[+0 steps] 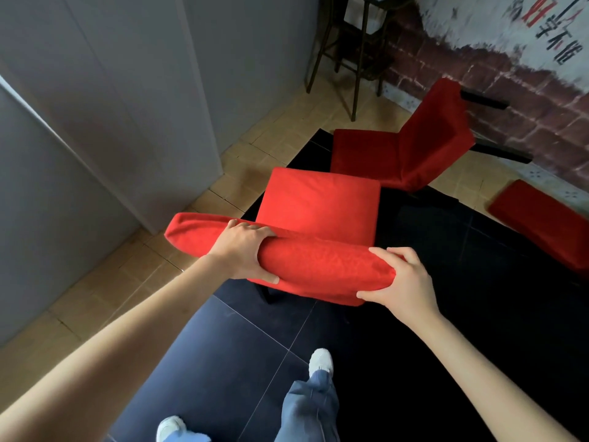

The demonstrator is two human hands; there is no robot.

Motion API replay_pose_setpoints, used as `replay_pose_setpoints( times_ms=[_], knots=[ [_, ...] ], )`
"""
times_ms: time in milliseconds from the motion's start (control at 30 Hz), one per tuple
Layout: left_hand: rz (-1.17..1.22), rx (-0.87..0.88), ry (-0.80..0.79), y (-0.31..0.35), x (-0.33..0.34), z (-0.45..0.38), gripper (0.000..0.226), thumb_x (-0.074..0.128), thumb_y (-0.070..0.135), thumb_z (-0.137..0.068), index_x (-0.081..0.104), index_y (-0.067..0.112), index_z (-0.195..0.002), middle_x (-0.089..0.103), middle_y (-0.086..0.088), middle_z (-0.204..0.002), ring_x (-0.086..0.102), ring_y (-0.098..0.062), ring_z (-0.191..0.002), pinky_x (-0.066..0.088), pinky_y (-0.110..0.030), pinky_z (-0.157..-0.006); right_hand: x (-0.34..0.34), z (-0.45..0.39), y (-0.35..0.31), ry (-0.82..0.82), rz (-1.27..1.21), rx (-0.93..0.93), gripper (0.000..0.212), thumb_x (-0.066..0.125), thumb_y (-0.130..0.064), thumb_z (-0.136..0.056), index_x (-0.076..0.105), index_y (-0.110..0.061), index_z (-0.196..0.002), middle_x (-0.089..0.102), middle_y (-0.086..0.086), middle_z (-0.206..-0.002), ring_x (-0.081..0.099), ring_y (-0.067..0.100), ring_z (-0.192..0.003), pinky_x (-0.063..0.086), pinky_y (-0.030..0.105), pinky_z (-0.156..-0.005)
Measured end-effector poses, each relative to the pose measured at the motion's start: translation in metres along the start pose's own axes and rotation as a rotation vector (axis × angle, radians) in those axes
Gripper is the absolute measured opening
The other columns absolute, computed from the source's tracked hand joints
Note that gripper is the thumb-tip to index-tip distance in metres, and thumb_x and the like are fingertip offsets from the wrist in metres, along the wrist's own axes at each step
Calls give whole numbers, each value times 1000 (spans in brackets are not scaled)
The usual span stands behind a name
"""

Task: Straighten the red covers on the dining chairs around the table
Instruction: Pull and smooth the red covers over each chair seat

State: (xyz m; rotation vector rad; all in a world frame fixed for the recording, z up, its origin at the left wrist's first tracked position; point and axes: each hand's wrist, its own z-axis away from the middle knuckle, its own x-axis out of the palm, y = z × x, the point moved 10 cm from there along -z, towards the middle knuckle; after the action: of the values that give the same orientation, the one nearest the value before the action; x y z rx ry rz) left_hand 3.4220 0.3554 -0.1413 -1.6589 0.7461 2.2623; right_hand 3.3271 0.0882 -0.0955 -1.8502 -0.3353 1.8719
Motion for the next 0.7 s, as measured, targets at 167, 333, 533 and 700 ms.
replay_pose_setpoints(
  times_ms=[167, 333, 533, 700],
  knots=[
    [-15, 5, 2, 4, 1, -1, 100, 68, 82, -46, 50, 31, -130, 60, 6, -127, 53, -21, -118, 29, -37, -104, -3, 3, 3, 25, -19, -6, 86, 95, -34, -49, 61, -33, -129, 50, -6, -126, 54, 24, -113, 48, 36, -92],
    [-37, 1, 13, 10, 3, 1, 101, 64, 84, -49, 45, 32, -134, 60, 8, -126, 52, -19, -119, 27, -36, -105, -3, 8, 10, 48, -52, 15, 87, 95, -33, -49, 61, -33, -129, 49, -7, -127, 53, 23, -115, 48, 38, -94],
    [-115, 13, 67, 16, 2, 6, 111, 68, 83, -47, 40, 26, -139, 51, 2, -132, 52, -22, -118, 30, -38, -104, -2, 13, 15, 67, -59, 24, 88, 95, -35, -49, 60, -34, -130, 48, -6, -130, 52, 23, -117, 47, 36, -94],
    [-119, 43, 72, 27, 5, 2, 95, 70, 76, -53, 51, 24, -130, 62, 2, -119, 57, -22, -110, 34, -35, -102, -3, 18, 27, 75, -65, 46, 89, 94, -36, -49, 58, -35, -131, 47, -7, -131, 51, 21, -118, 44, 32, -93]
  ],
)
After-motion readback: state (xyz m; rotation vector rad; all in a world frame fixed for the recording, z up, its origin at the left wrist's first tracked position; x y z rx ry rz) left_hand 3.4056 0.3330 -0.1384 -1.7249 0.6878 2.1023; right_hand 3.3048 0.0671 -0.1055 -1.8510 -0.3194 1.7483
